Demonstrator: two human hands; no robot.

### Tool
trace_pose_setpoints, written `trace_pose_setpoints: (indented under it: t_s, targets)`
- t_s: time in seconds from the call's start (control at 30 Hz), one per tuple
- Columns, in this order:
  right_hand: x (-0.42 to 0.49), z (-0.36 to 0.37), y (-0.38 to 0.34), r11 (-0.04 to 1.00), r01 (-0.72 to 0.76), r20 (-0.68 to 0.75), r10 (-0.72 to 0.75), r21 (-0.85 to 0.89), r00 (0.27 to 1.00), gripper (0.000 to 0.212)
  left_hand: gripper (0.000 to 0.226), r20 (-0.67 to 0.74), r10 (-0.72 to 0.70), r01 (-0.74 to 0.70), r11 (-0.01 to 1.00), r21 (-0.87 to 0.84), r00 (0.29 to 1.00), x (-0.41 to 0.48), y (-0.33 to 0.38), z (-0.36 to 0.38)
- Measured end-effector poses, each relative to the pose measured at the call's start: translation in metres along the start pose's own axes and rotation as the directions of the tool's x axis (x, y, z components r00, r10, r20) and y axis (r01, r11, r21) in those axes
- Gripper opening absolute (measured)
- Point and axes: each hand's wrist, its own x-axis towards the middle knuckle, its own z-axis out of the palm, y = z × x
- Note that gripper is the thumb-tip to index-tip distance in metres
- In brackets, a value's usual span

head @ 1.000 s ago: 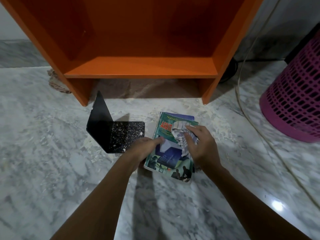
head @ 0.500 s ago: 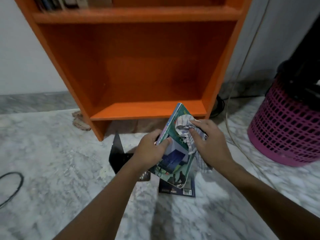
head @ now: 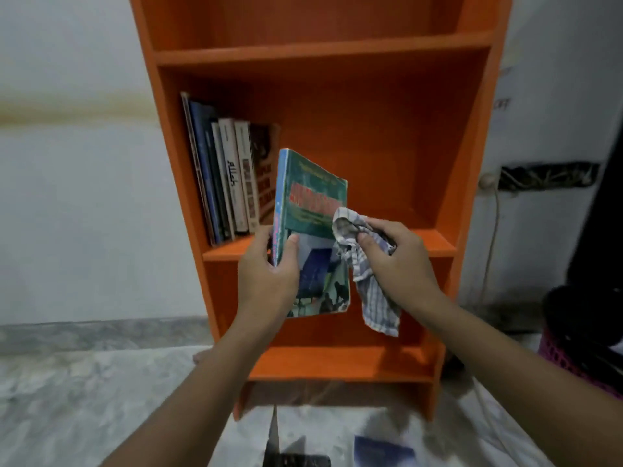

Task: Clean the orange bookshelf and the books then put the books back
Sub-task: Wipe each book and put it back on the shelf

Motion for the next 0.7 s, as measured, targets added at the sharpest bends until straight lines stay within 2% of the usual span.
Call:
trace_pose_setpoints:
  t_s: [0.1, 0.2, 0.37, 0.47, 0.53, 0.63, 0.7]
  targets:
    - [0.044, 0.003, -0.009, 1.000, -0.016, 0.019, 0.016, -0.004, 1.000, 0.034, 0.004, -0.134, 0.102, -0.093, 0.993, 0.070, 0.986, 0.042, -0.001, 0.003]
    - [0.078, 0.003, -0.008, 0.999, -0.042, 0.060, 0.043, -0.011, 0.997, 0.034, 0.002, -0.251, 0.164, -0.112, 0.971, 0.210, 0.954, 0.080, -0.024, 0.016]
    - [0.121, 0.002, 0.001, 0.999, -0.047, 0.098, 0.046, 0.001, 0.994, 0.032, 0.015, -0.388, 0.236, -0.052, 0.902, 0.429, 0.891, 0.140, -0.076, 0.044]
    - [0.139, 0.009, 0.010, 1.000, -0.030, 0.091, 0.029, 0.008, 0.995, 0.030, 0.010, -0.448, 0.211, 0.088, 0.826, 0.558, 0.869, 0.165, -0.107, 0.059]
    - [0.148, 0.015, 0.015, 1.000, -0.024, 0.103, 0.023, 0.010, 0.994, 0.029, 0.024, -0.473, 0.149, 0.189, 0.782, 0.593, 0.868, 0.176, -0.119, 0.067]
    - [0.156, 0.021, 0.020, 0.999, -0.031, 0.108, 0.027, 0.036, 0.994, 0.030, 0.074, -0.481, -0.042, 0.374, 0.688, 0.621, 0.876, 0.187, -0.127, 0.073]
    - [0.161, 0.023, 0.022, 0.998, -0.037, 0.112, 0.032, 0.050, 0.993, 0.031, 0.103, -0.438, -0.027, 0.369, 0.587, 0.720, 0.899, 0.192, -0.136, 0.071]
